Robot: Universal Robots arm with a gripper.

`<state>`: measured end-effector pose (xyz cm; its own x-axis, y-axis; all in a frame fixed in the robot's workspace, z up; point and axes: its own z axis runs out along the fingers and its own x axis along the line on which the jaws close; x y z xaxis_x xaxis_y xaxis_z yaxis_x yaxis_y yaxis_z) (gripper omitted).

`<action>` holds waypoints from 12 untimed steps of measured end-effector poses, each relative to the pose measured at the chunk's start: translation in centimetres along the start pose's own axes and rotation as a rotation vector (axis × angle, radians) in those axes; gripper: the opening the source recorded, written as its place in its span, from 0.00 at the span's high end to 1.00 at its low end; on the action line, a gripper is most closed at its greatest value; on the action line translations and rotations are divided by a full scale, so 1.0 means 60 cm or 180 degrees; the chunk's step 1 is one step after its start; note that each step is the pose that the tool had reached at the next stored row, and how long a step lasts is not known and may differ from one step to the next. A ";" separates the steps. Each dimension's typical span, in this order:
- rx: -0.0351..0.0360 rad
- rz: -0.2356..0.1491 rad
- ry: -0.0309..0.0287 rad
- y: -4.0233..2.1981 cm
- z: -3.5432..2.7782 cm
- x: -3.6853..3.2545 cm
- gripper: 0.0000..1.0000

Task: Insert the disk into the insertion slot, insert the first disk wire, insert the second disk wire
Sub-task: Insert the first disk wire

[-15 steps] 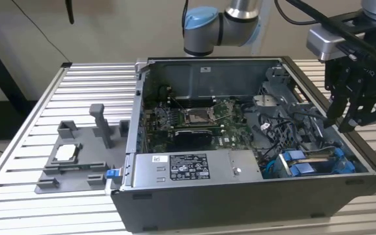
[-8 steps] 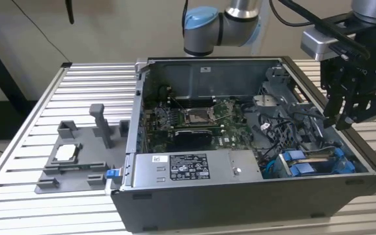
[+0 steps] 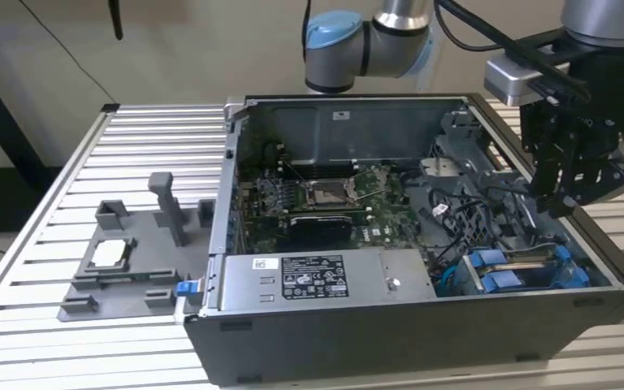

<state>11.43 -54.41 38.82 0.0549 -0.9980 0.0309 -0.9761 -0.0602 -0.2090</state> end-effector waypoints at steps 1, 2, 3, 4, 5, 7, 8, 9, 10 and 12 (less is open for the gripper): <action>0.0015 -0.0002 0.0003 0.000 0.001 -0.001 0.60; 0.0032 -0.0004 0.0004 0.000 0.001 -0.003 0.60; 0.0051 -0.0006 0.0006 0.000 0.002 -0.004 0.60; 0.0063 -0.0006 0.0007 0.000 0.003 -0.005 0.60; 0.0064 -0.0007 0.0008 0.000 0.004 -0.005 0.60; 0.0066 -0.0008 0.0014 0.000 0.004 -0.005 0.60; 0.0069 -0.0008 0.0017 0.001 0.005 -0.005 0.60; 0.0071 -0.0009 0.0022 0.001 0.005 -0.005 0.60; 0.0074 -0.0011 0.0029 0.001 0.005 -0.005 0.60; 0.0084 -0.0011 0.0034 0.003 0.005 -0.005 0.60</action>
<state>11.30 -54.12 38.46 0.0560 -0.9975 0.0420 -0.9700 -0.0643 -0.2346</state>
